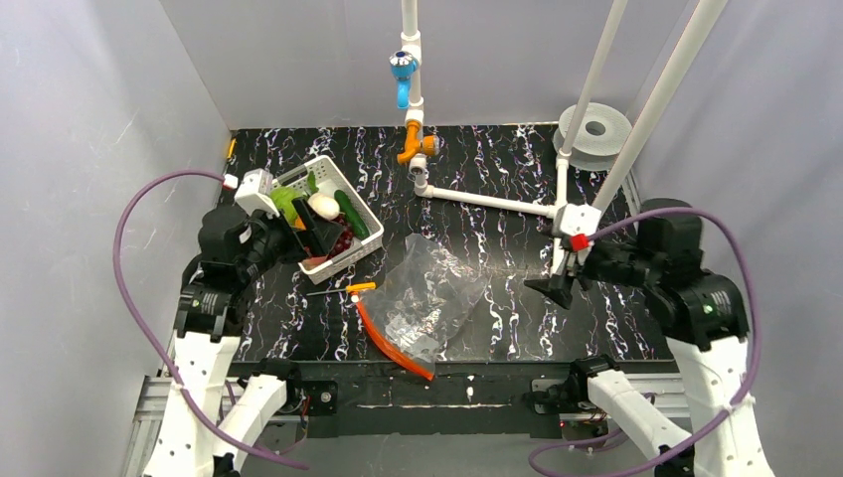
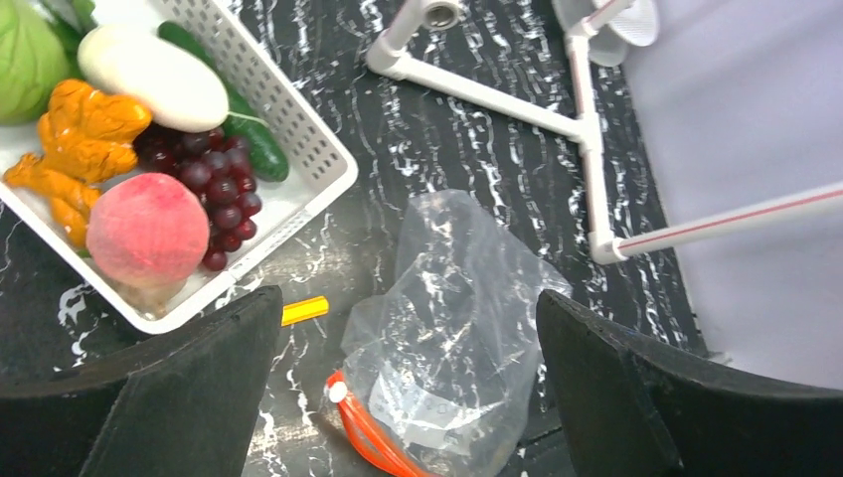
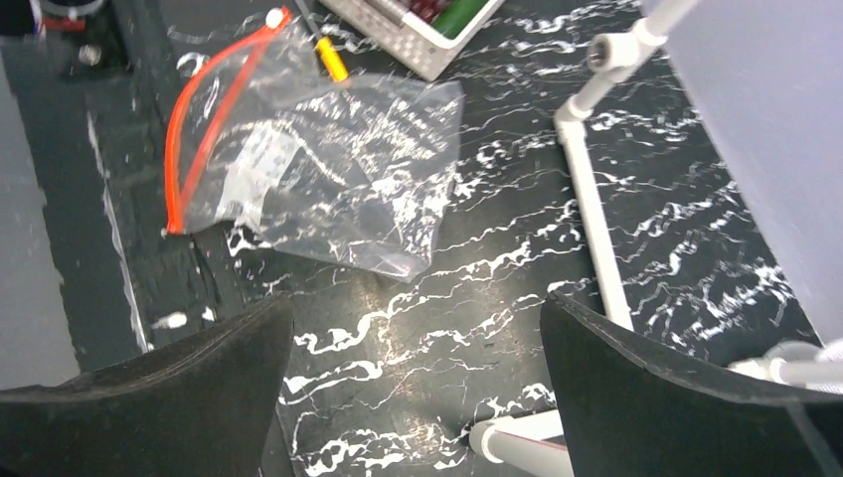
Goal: Open the zip-top bag and remove the fake food
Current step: Reset both arms
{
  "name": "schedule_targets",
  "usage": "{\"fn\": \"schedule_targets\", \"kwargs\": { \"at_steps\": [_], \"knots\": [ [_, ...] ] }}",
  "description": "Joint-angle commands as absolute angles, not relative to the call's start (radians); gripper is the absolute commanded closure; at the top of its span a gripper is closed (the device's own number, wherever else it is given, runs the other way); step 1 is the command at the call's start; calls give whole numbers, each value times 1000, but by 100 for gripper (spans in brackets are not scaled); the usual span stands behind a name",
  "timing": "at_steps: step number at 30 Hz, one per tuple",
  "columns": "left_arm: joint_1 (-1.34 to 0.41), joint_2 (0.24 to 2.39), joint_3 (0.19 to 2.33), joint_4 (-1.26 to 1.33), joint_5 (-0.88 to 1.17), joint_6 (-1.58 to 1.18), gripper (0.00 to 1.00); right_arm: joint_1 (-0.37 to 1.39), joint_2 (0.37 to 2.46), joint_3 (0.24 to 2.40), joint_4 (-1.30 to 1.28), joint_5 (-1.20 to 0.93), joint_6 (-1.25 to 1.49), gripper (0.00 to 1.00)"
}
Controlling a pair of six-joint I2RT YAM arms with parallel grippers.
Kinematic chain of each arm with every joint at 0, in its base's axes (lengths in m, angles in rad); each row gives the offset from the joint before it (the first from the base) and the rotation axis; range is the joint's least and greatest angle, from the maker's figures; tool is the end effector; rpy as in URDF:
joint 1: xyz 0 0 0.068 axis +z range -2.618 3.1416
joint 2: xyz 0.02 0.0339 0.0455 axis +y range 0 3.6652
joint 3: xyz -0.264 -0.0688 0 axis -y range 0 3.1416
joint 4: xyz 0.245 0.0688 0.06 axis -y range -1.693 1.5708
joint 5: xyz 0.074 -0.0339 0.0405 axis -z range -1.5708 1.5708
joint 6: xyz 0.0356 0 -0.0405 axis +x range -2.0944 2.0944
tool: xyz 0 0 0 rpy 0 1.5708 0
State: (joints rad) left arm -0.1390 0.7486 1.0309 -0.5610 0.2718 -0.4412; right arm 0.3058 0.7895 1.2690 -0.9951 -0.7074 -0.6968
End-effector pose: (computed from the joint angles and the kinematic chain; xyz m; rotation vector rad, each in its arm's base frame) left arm 0.1465 -0.0301 0.3893 -0.0914 1.8878 -0.6518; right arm 0.0996 0.0557 0.4174 -1.2997 1.5023 0.4836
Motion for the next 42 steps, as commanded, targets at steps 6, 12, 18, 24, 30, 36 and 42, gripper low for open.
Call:
{"fn": "schedule_targets", "kwargs": {
  "at_steps": [6,12,18,24,30,36,42],
  "knots": [
    [-132,674,1138,-684,360,-440,2,76,722,1375,-1040,-932,-448,2],
    [-132,633,1169,-731,344,-442,2,-21,690,1404,-1057,-1046,-441,2],
    [-136,631,1212,-777,300,-446,2,-72,665,1383,-920,-1052,-199,2],
    [-162,640,1240,-812,230,-422,2,-114,656,1381,-890,-1038,-146,2],
    [-201,645,1261,-815,141,-404,2,-154,660,1387,-885,-1074,-128,2],
    [-228,600,1248,-823,-50,-405,0,-186,672,1404,-887,-1097,-125,2],
    [-266,575,1261,-849,-103,-292,1,-229,678,1416,-895,-1162,-133,2]
  ]
}}
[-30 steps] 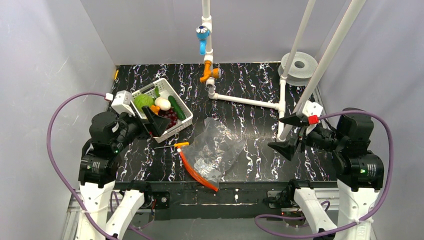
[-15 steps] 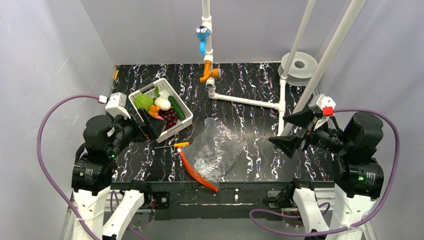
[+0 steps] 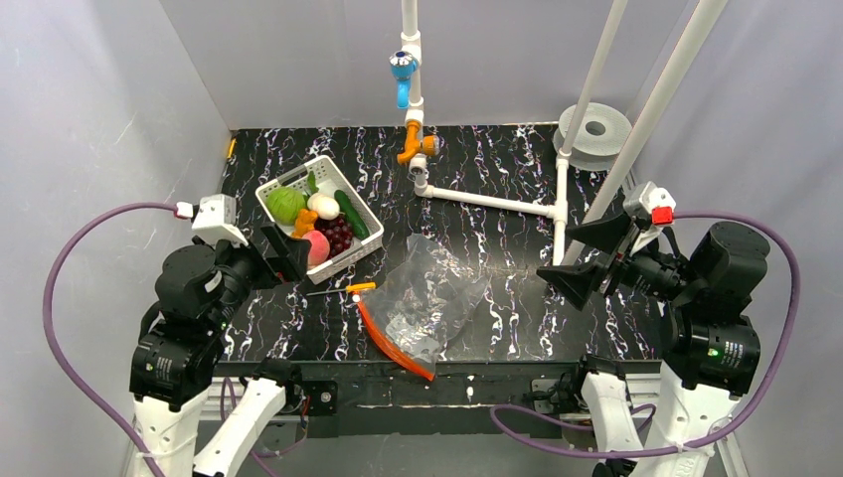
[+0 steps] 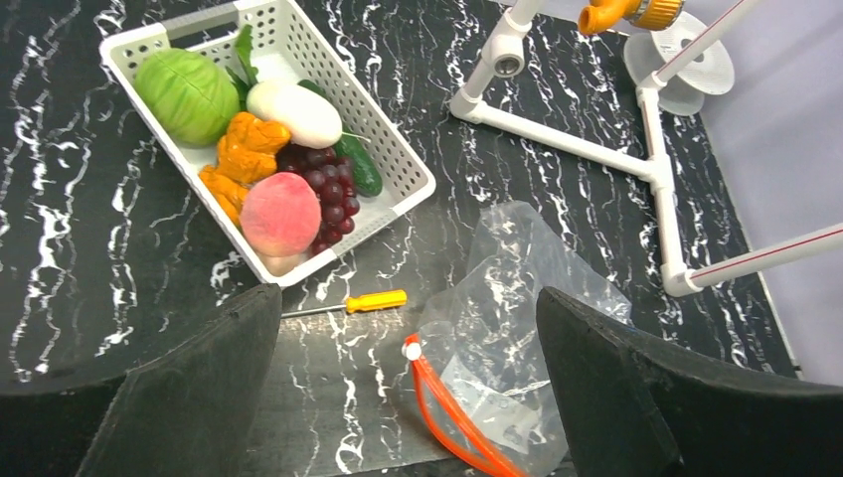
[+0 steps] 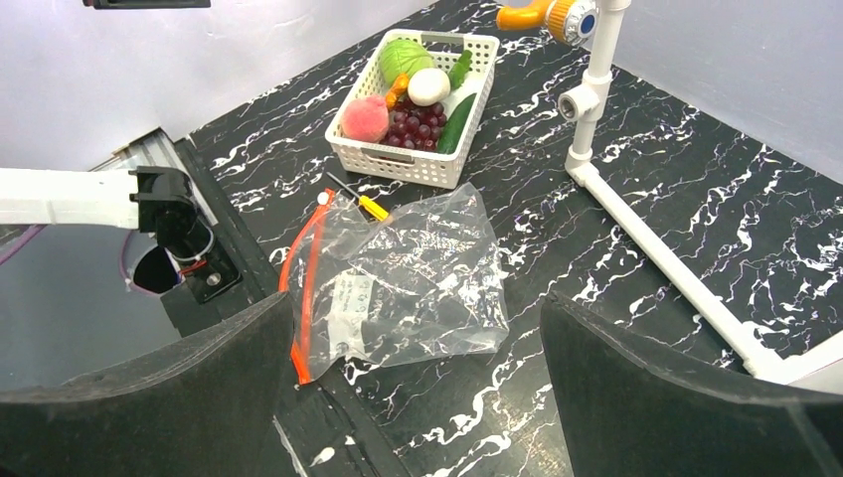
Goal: Open the zip-top bag and remove the fake food
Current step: Reset both arms
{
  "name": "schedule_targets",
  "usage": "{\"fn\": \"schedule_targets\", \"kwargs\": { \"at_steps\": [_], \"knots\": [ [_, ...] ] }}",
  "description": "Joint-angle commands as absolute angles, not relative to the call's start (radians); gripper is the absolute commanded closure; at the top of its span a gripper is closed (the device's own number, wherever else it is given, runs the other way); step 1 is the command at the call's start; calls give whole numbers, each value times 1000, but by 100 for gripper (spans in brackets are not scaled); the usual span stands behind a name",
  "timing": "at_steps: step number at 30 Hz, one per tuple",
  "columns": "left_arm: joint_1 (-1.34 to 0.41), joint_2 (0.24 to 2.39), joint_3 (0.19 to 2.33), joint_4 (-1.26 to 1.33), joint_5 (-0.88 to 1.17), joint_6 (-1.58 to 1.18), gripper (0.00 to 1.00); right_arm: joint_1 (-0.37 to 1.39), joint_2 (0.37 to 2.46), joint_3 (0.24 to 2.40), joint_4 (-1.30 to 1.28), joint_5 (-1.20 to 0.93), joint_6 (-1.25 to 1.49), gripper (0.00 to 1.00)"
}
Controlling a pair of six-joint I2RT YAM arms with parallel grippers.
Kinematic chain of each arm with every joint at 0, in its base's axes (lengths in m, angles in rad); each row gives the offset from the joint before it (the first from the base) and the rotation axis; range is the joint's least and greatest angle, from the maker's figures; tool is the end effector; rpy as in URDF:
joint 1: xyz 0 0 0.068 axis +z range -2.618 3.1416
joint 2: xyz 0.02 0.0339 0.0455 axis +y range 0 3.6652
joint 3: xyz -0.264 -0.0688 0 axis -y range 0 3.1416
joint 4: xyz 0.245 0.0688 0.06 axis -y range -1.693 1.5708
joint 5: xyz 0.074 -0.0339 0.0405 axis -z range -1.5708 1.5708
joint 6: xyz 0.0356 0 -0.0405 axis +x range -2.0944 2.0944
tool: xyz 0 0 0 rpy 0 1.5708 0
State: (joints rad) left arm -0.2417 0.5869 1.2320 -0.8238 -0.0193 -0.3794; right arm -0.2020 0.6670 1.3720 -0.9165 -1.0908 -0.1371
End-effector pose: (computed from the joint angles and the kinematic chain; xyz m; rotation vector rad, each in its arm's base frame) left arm 0.0659 -0.0155 0.4355 -0.1360 1.7645 -0.4356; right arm 0.0541 0.0212 0.4623 -0.7061 1.5667 0.7124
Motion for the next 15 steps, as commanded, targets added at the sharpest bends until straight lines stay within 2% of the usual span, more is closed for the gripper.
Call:
{"fn": "schedule_targets", "kwargs": {
  "at_steps": [1,12,15],
  "knots": [
    [-272,572,1258,-849,-105,-280,1,-235,678,1419,-897,-1171,-136,2],
    [-285,538,1196,-840,-110,-225,0,-273,695,1415,-937,-1300,-219,2],
    [-290,536,1192,-840,-120,-217,1,-278,695,1416,-944,-1281,-220,2]
  ]
}}
